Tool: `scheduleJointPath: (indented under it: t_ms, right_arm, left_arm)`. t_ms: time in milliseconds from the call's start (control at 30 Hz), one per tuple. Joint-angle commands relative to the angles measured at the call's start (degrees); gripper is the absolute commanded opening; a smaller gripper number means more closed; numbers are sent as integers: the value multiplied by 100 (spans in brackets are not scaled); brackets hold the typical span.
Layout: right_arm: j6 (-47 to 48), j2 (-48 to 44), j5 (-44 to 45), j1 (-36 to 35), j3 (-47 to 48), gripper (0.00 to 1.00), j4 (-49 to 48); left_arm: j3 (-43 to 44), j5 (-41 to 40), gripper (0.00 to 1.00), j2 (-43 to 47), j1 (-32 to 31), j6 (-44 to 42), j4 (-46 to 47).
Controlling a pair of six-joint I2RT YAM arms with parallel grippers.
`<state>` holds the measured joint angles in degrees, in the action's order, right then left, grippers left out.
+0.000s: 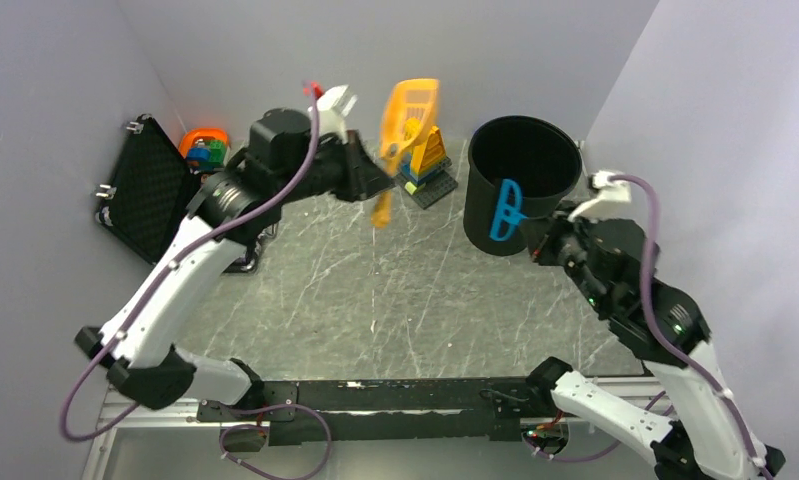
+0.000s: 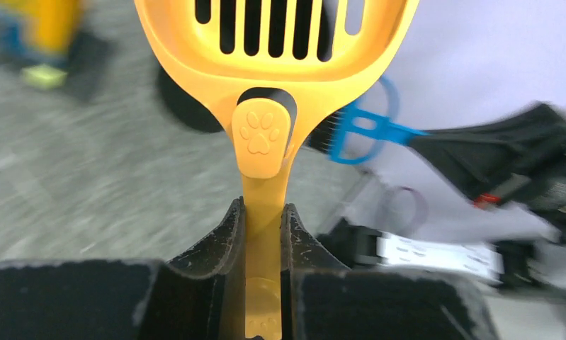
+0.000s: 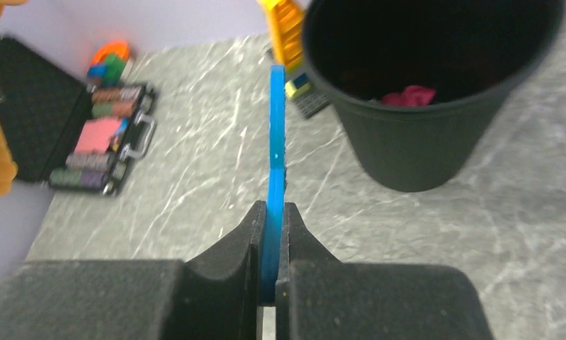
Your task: Sweep away the paper scraps from the table
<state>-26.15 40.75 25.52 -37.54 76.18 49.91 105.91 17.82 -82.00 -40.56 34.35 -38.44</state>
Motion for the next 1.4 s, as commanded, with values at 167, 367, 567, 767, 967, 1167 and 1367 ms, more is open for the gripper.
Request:
scheduleJointPath:
  t_ms: [167,367,567,767,967,1167,1367]
  right_arm:
    - [106,669,-2308,-8,-725,0,-1538]
    - [427,1293,-2491,-193,-1036,0,-1891]
    - [930,1909,-1758,-848,-1504,0,-2087]
    - [954,2682,-561,-1107,-1602,0,-2045]
    - [792,2949,-382,-1051,-1963,0,-2933]
    - [-224,3192,-1365,-401,-2428,0,-4475]
    - [-1699,3106,-1305,-246,-3765,0,-7351]
  left_arm:
    - [-2783,-3422,0,1192,627,-637,-1599]
    - [-4227,-3947,0,1422,700,-259,-955]
    - [-4757,-4201,0,975,708,86,-525]
    - [-4853,-4545,0,503,722,183,-326]
    - [-5026,-4255,0,39,795,-38,234]
    - [-4920,-4126,1,-448,940,-163,400]
    - [-4953,-3857,2,-551,1131,-250,612]
